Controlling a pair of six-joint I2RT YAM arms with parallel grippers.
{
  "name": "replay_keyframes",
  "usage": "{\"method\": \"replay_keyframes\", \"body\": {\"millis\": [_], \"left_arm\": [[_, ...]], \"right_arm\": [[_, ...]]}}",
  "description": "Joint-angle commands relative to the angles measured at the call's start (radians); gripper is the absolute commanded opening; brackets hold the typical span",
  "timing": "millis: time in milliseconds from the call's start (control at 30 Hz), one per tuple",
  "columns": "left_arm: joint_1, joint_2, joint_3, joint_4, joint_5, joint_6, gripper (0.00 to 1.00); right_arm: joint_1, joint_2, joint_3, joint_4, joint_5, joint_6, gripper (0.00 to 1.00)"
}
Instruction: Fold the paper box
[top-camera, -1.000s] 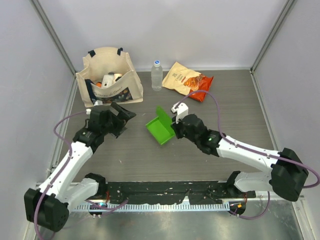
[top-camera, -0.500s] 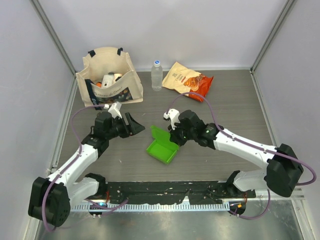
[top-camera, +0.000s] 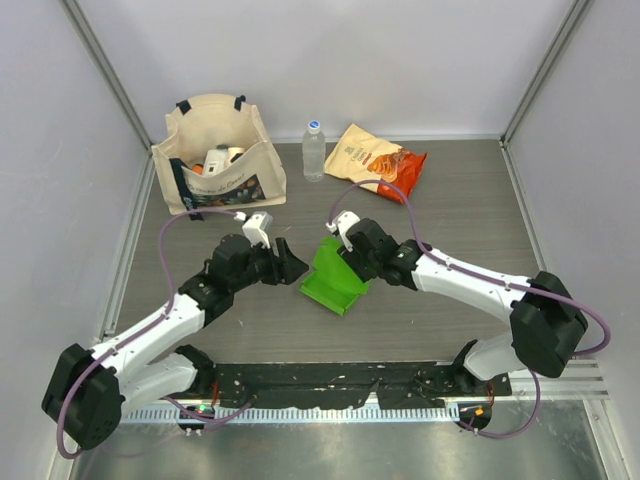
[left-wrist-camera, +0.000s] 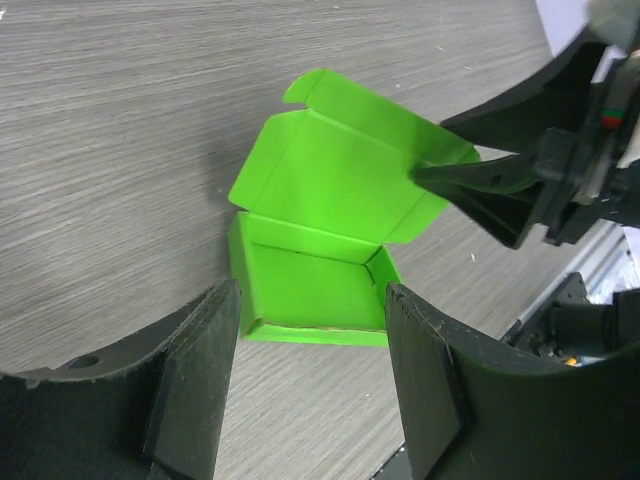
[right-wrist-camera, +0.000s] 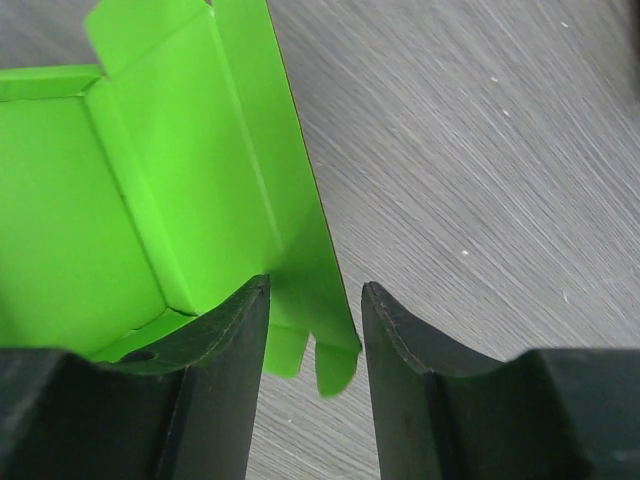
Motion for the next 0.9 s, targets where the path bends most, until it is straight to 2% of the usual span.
{"method": "replay_keyframes", "body": {"millis": [0,133,233,333,467,567,700,867], "left_arm": [[-0.003,0.031,0.019,0.032,-0.076,-0.008,0.62],[-0.003,0.054,0.004,0.062,-0.091,-0.033,0.6],[-0.003,0.086,-0.009,0.095,-0.108,-0.048,0.6],[-0.003,0.132,-0.002,0.144,-0.096,-0.077,0.63],[-0.003,0.204,0.016,0.149,-0.09,-0.104,0.62],[-0.001,0.238,0.016,0.127,-0.097,-0.105,0.6],[-0.001,0.263,-0.021,0.164,-0.068,-0.102,0.66],[-0.003,0.315,-0.051,0.213,-0.007,-0.127,0.65]], "right_arm": [[0.02,-0.035,0.034,-0.024,0.144,0.088,0.48],[0.065,-0.105,-0.035,0.008,0.124,0.196,0.5],[0.066,-0.156,-0.1,0.069,0.055,0.276,0.5],[0.066,-0.196,-0.157,0.157,0.052,0.339,0.51],[0.071,-0.202,-0.172,0.226,-0.011,0.316,0.51],[0.079,-0.191,-0.145,0.176,0.058,0.307,0.51],[0.083,-0.214,-0.147,0.14,0.038,0.324,0.52],[0.105,-0.25,-0.19,0.142,0.043,0.385,0.54]]}}
